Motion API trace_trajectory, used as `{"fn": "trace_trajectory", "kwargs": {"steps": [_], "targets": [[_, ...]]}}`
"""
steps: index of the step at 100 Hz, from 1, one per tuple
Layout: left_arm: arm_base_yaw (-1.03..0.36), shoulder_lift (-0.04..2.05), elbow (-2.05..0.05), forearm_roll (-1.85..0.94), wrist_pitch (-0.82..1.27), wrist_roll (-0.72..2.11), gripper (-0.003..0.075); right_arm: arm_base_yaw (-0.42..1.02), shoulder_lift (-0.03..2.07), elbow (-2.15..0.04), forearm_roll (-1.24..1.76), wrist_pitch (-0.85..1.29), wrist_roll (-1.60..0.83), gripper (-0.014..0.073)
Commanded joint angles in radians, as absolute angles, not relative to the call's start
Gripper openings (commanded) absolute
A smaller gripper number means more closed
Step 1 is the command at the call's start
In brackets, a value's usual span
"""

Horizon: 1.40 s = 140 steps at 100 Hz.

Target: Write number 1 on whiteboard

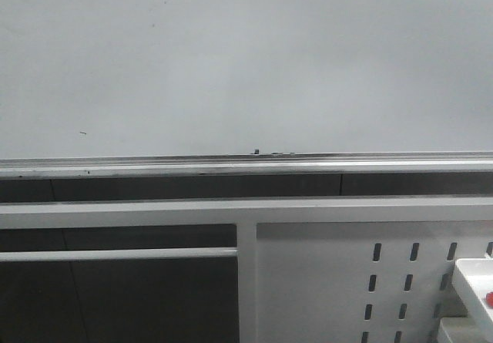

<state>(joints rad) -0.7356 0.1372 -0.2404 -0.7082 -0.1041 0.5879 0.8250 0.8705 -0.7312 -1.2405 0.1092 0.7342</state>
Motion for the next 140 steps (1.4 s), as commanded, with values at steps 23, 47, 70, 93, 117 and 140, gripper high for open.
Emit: {"fn": "trace_trajectory", "kwargs": {"steps": [23, 47, 70, 93, 117, 140], "targets": [[-0.724, 0.120, -0.257, -0.708, -0.051, 0.585, -0.0020, 0.810, 0.903, -0.759, -1.330, 0.034, 0.754, -0.0048], [-0.724, 0.120, -0.257, -0.708, -0.047, 0.585, -0.0020, 0.810, 0.894, -0.759, -1.254, 0.000, 0.754, -0.0049], [-0.724, 0.120, -0.257, -0.708, -0.047, 0.585, -0.0020, 0.810, 0.897, -0.759, -1.248, -0.162, 0.754, -0.0050], [-0.724, 0.120, -0.257, -0.708, -0.047, 0.585, -0.0020, 0.810, 0.897, -0.759, -1.248, -0.206, 0.754, -0.0050], [-0.724, 0.120, -0.257, -0.708, -0.047, 0.585, -0.0020, 0.813, 0.897, -0.759, -1.256, -0.252, 0.754, -0.0050], [-0.724, 0.120, -0.257, -0.708, -0.047, 0.585, -0.0020, 0.813, 0.897, -0.759, -1.834, -0.233, 1.291, -0.0049]]}}
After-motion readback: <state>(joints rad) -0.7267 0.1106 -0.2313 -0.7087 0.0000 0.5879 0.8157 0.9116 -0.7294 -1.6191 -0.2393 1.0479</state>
